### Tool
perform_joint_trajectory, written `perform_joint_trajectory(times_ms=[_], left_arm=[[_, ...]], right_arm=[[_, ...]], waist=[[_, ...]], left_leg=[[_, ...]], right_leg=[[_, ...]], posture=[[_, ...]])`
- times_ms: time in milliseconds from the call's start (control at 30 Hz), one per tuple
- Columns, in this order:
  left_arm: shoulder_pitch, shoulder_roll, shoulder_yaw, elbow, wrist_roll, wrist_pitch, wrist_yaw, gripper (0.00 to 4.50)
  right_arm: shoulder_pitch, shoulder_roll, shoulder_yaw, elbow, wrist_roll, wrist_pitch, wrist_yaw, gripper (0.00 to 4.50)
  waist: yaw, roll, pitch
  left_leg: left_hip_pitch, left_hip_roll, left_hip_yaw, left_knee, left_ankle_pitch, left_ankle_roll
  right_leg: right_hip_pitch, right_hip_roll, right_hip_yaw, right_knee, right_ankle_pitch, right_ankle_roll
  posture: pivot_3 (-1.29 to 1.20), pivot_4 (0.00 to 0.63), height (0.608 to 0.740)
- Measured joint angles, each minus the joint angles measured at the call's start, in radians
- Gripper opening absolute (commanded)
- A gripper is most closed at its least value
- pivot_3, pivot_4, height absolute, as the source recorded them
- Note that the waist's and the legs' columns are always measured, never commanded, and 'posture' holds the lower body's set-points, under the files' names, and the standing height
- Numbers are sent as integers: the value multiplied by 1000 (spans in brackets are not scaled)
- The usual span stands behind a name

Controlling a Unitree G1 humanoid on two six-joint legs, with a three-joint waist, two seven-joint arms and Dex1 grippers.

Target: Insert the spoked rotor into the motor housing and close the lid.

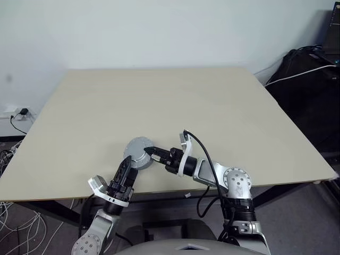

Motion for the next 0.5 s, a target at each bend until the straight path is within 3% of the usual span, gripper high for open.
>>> perform_joint_trajectory(times_ms=[367,500], left_arm=[[-24,5,1,24,0,0,-6,4483],[-28,5,1,24,0,0,-7,3594]], right_arm=[[19,-4,36,0,12,1,0,2113],[19,-4,45,0,20,1,0,2113]], waist=[[0,0,0],[0,0,0]], left_leg=[[0,0,0,1,0,0],[0,0,0,1,0,0]], right_leg=[[0,0,0,0,0,0],[0,0,0,0,0,0]], posture=[[0,0,740],[0,0,740]])
